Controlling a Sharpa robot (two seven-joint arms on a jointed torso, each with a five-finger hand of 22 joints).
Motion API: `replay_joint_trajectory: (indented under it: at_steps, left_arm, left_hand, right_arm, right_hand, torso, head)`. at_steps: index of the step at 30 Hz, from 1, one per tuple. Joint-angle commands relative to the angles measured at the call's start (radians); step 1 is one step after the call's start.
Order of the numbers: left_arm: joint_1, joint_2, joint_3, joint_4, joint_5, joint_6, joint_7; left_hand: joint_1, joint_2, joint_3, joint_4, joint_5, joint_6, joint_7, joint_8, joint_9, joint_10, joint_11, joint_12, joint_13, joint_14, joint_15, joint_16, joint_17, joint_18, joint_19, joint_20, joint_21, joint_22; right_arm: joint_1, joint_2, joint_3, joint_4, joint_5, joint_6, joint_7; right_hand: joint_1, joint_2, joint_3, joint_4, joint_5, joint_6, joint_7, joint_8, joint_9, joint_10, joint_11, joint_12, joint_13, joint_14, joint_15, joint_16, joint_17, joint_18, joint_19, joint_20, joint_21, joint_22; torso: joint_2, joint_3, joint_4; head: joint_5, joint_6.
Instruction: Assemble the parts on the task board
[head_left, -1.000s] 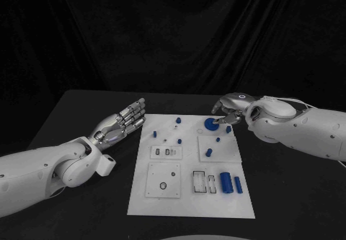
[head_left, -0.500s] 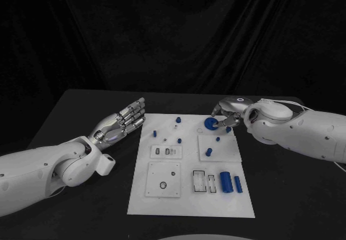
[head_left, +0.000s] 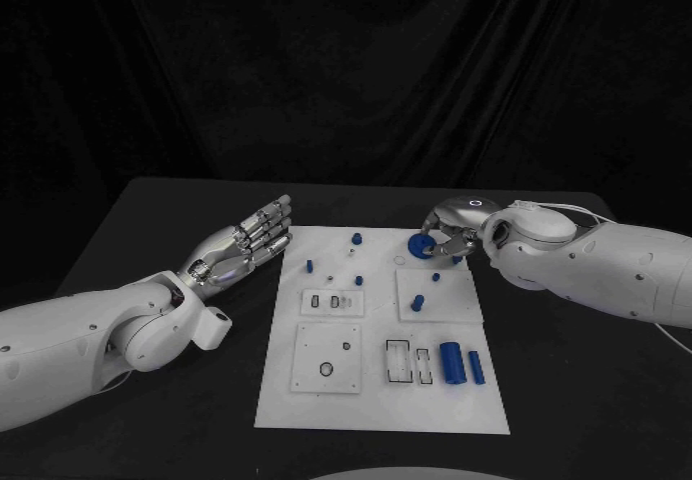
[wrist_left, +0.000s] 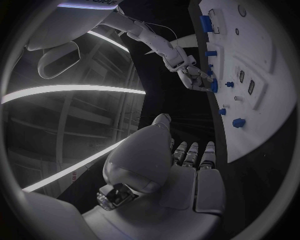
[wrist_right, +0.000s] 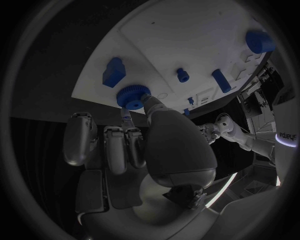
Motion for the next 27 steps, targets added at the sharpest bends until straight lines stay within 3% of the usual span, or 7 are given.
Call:
replay_joint_trajectory:
  at_steps: [1, 6, 9, 13, 18, 27]
  left_arm:
    - [-0.001, 0.002, 0.001, 0.001, 0.000, 0.018, 0.007]
    - [-0.001, 0.002, 0.001, 0.001, 0.000, 0.021, 0.005]
    - [-0.001, 0.002, 0.001, 0.000, 0.000, 0.022, 0.003]
    - [-0.001, 0.002, 0.001, 0.000, 0.000, 0.025, 0.001]
    - [-0.001, 0.002, 0.001, 0.000, 0.000, 0.027, 0.000]
    - [-0.001, -0.004, 0.001, 0.003, 0.000, 0.025, -0.002]
  left_hand:
    - [0.004, 0.003, 0.005, -0.001, 0.004, 0.002, 0.009, 0.005, 0.002, -0.002, 0.007, -0.007, -0.001, 0.000, 0.006, -0.004, -0.001, 0.010, 0.001, 0.010, -0.003, -0.002]
    - [0.004, 0.003, 0.006, -0.002, 0.004, 0.004, 0.011, 0.005, 0.002, -0.002, 0.009, -0.007, -0.001, 0.000, 0.008, -0.004, -0.001, 0.010, 0.001, 0.013, -0.003, -0.002]
    - [0.003, 0.004, 0.007, -0.002, 0.004, 0.004, 0.013, 0.005, 0.002, -0.002, 0.011, -0.007, -0.001, 0.000, 0.009, -0.004, -0.001, 0.010, 0.001, 0.014, -0.003, -0.002]
    - [0.003, 0.004, 0.008, -0.003, 0.004, 0.005, 0.014, 0.005, 0.002, -0.002, 0.011, -0.007, -0.001, 0.000, 0.010, -0.004, -0.001, 0.010, 0.001, 0.015, -0.003, -0.001]
    - [0.003, 0.004, 0.009, -0.004, 0.004, 0.006, 0.017, 0.006, 0.002, -0.002, 0.012, -0.007, -0.001, 0.000, 0.011, -0.004, -0.001, 0.010, 0.002, 0.017, -0.003, -0.001]
    - [0.003, 0.004, 0.009, -0.004, 0.004, 0.007, 0.018, 0.006, 0.002, -0.002, 0.013, -0.007, -0.001, 0.000, 0.012, -0.004, -0.001, 0.010, 0.002, 0.018, -0.002, -0.001]
  right_arm:
    - [-0.008, 0.005, -0.001, -0.006, -0.016, 0.019, -0.005]
    - [-0.012, 0.009, -0.001, -0.010, -0.017, 0.013, 0.003]
    - [-0.014, 0.009, -0.001, -0.011, -0.017, 0.007, 0.009]
    - [-0.015, 0.007, -0.001, -0.008, -0.017, 0.003, 0.012]
    - [-0.016, 0.001, -0.001, 0.001, -0.017, -0.006, 0.015]
    - [-0.011, -0.016, 0.000, 0.040, -0.017, -0.058, 0.029]
  right_hand:
    - [0.010, -0.004, 0.004, -0.009, 0.029, 0.011, 0.000, 0.000, 0.003, 0.104, 0.011, 0.002, 0.263, 0.104, 0.010, 0.003, 0.263, 0.002, -0.003, 0.004, -0.006, 0.176]
    - [0.018, -0.004, 0.038, -0.028, 0.157, 0.068, -0.006, 0.025, 0.023, 0.104, 0.012, 0.002, 0.263, 0.104, 0.012, 0.003, 0.263, 0.002, -0.002, 0.007, -0.006, 0.178]
    - [0.029, -0.007, 0.059, -0.044, 0.197, 0.116, -0.015, 0.053, 0.047, 0.104, 0.007, 0.002, 0.263, 0.104, 0.007, 0.003, 0.263, 0.002, -0.001, 0.004, -0.006, 0.179]
    - [0.037, -0.008, 0.068, -0.065, 0.195, 0.156, -0.029, 0.090, 0.087, 0.104, -0.005, 0.002, 0.263, 0.104, -0.002, 0.003, 0.263, 0.002, 0.000, -0.004, -0.005, 0.179]
    - [0.029, -0.003, 0.066, -0.088, 0.200, 0.155, -0.048, 0.160, 0.186, 0.104, -0.024, 0.002, 0.263, 0.104, -0.019, 0.003, 0.263, 0.001, 0.004, -0.020, -0.002, 0.180]
    - [-0.004, -0.006, 0.068, -0.084, 0.235, 0.144, -0.066, 0.209, 0.270, 0.104, -0.039, 0.002, 0.263, 0.104, -0.033, 0.003, 0.263, -0.008, 0.028, -0.033, 0.037, 0.192]
  torso:
    - [0.000, -0.0004, 0.0002]
    - [-0.001, -0.0007, 0.0008]
    - [-0.001, -0.0006, -0.0002]
    - [-0.001, -0.0009, -0.0008]
    - [-0.001, -0.0002, -0.0004]
    - [-0.002, -0.0022, -0.0002]
  head:
    - [0.000, 0.000]
    - [0.003, 0.002]
    - [0.005, 0.001]
    - [0.005, -0.002]
    - [0.005, -0.002]
    - [0.007, -0.002]
